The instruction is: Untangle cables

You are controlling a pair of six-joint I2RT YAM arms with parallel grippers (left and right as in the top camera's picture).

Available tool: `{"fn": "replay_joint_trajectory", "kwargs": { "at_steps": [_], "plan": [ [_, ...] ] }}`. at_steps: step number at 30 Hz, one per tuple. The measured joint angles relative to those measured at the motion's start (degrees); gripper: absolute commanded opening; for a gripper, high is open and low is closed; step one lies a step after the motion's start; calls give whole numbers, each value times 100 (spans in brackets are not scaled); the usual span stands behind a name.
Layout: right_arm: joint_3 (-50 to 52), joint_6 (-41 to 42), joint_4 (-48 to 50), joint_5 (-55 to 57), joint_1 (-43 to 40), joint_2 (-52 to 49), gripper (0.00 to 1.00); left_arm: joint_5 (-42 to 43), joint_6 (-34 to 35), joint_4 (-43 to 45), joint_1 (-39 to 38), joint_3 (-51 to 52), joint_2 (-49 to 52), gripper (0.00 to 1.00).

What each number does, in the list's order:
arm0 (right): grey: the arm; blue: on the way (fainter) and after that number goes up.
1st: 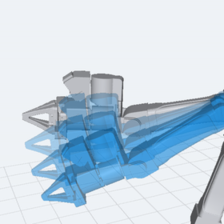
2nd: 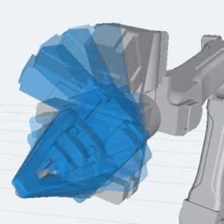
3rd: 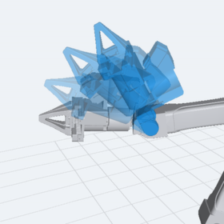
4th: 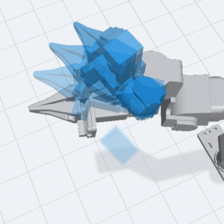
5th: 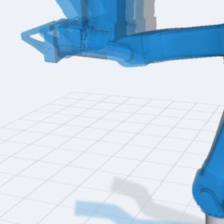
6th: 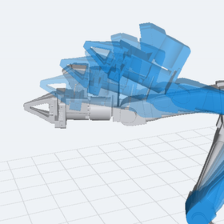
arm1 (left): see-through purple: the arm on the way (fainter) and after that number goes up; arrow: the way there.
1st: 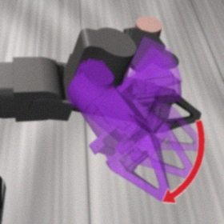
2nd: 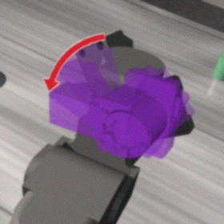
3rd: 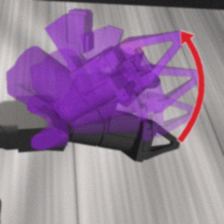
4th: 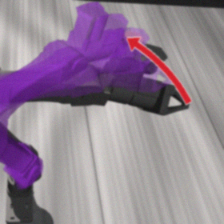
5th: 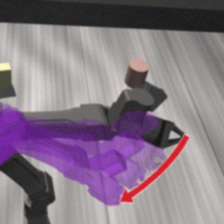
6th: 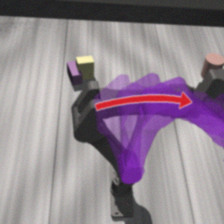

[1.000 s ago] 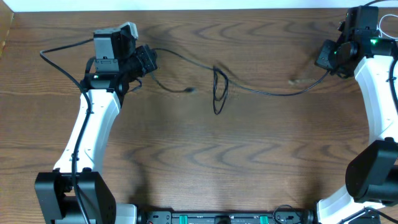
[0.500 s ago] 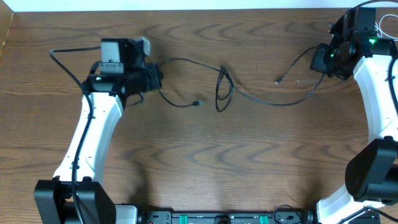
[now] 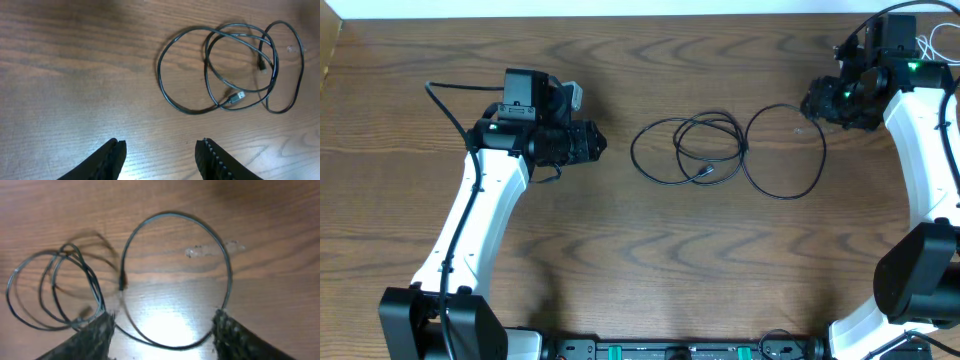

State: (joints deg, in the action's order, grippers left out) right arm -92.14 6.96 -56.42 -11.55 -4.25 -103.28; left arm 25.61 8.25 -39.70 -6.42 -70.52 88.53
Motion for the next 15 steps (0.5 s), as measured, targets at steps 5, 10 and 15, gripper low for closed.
{"fn": "replay_joint_trajectory", "kwargs": {
  "at_steps": [5, 10, 15],
  "plan": [
    [0, -350, 210, -647, 17, -7, 52, 0, -39, 415, -310, 0, 0, 49],
    [0, -511, 505, -1067, 337, -35, 49, 2, 166, 933, -798, 0, 109, 38],
    [0, -503, 699, -1080, 1021, -334, 48, -20, 1274, 1196, -870, 0, 557, 37]
  ]
}}
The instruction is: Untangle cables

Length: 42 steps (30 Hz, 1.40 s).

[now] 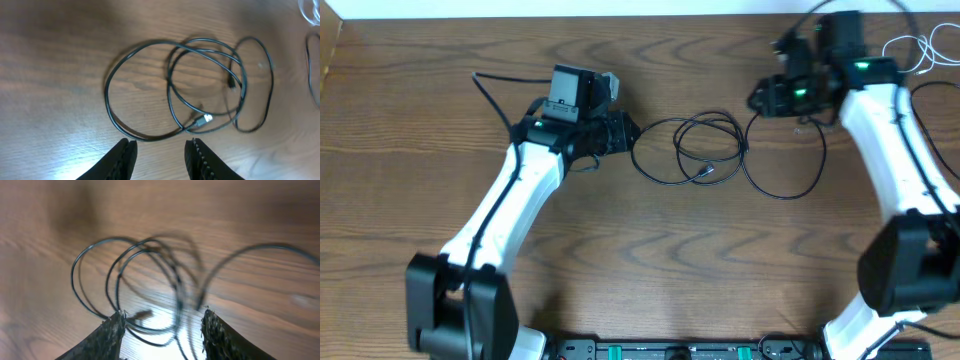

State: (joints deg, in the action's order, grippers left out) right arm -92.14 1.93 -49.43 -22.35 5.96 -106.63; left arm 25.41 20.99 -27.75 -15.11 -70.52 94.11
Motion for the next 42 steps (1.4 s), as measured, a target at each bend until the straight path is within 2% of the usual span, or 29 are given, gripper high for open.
{"fn": "replay_joint_trajectory", "kwargs": {
  "at_steps": [4, 9, 16, 32, 37, 42],
  "plan": [
    [0, 114, 125, 68, 378, -396, 49, 299, 634, 404, -37, 0, 562, 38],
    [2, 398, 245, 173, 433, -619, 51, 715, 1252, 1207, -345, 2, 1329, 42],
    [2, 535, 256, 225, 417, -621, 51, 1067, 1655, 2135, -776, 4, 1912, 42],
    [2, 551, 243, 199, 437, -621, 50, 916, 1954, 2817, -968, 4, 2291, 40],
    [2, 551, 245, 195, 457, -621, 50, 804, 1952, 2621, -1019, 4, 2291, 40],
    [2, 551, 249, 197, 457, -621, 50, 334, 1956, 2439, -1250, 4, 2291, 40]
  ]
}}
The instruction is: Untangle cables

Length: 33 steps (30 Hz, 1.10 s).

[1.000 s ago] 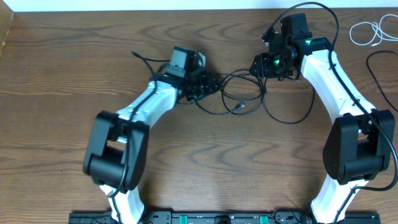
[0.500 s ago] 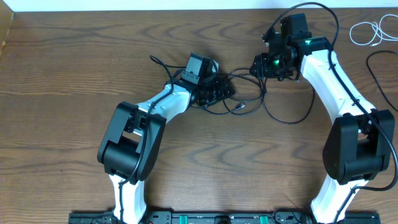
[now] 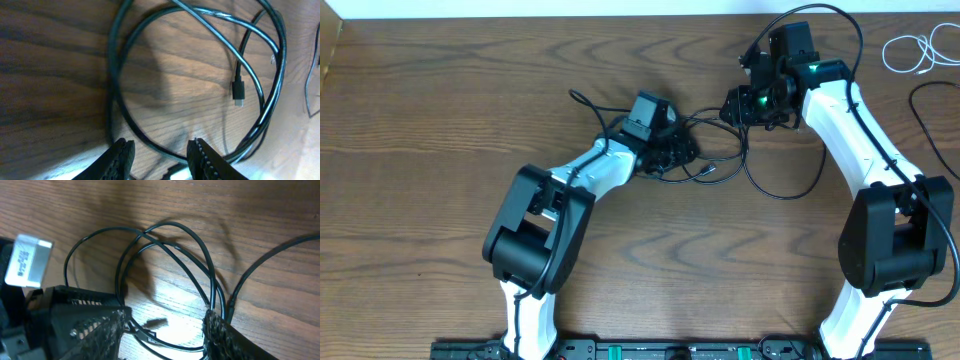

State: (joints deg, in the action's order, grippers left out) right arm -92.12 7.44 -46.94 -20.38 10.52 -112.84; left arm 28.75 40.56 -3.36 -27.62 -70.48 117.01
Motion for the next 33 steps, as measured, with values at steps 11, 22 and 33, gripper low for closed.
{"fn": "replay_joint_trajectory", "kwargs": {
  "at_steps": [11, 22, 33],
  "plan": [
    [0, 0, -13, -2, 0, 0, 50, -437, 140, 673, -138, 0, 2, 41],
    [0, -2, -17, -2, 0, 0, 49, -501, 151, 857, -282, 2, 321, 7],
    [0, 0, -66, -28, 0, 0, 45, -33, -420, 483, -74, 28, -306, 7]
  ]
}}
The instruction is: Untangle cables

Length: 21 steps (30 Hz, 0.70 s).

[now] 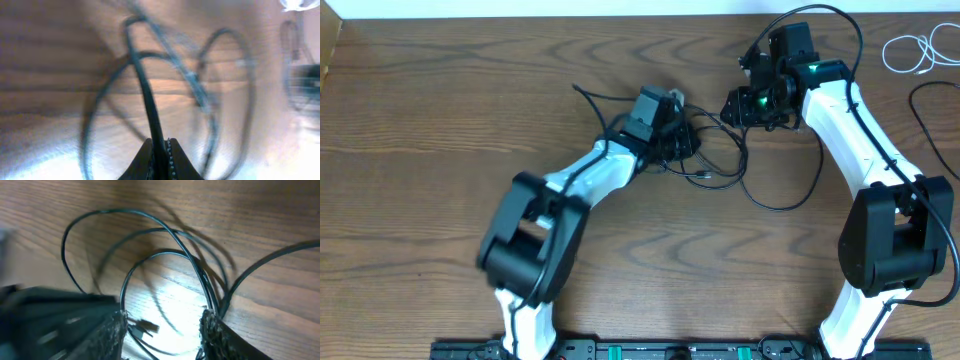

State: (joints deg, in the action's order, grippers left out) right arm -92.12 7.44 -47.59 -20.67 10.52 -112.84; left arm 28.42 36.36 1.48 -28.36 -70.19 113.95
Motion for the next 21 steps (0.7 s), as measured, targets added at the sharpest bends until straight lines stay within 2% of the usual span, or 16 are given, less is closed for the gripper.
{"fn": "replay_joint_trajectory", "kwargs": {
  "at_steps": [7, 21],
  "plan": [
    [0, 0, -68, -302, 0, 0, 43, 136, -85, -33, 2, 0, -992, 7],
    [0, 2, -398, -422, 20, -17, 39, 168, -87, -166, 2, 4, -1078, 7]
  ]
}}
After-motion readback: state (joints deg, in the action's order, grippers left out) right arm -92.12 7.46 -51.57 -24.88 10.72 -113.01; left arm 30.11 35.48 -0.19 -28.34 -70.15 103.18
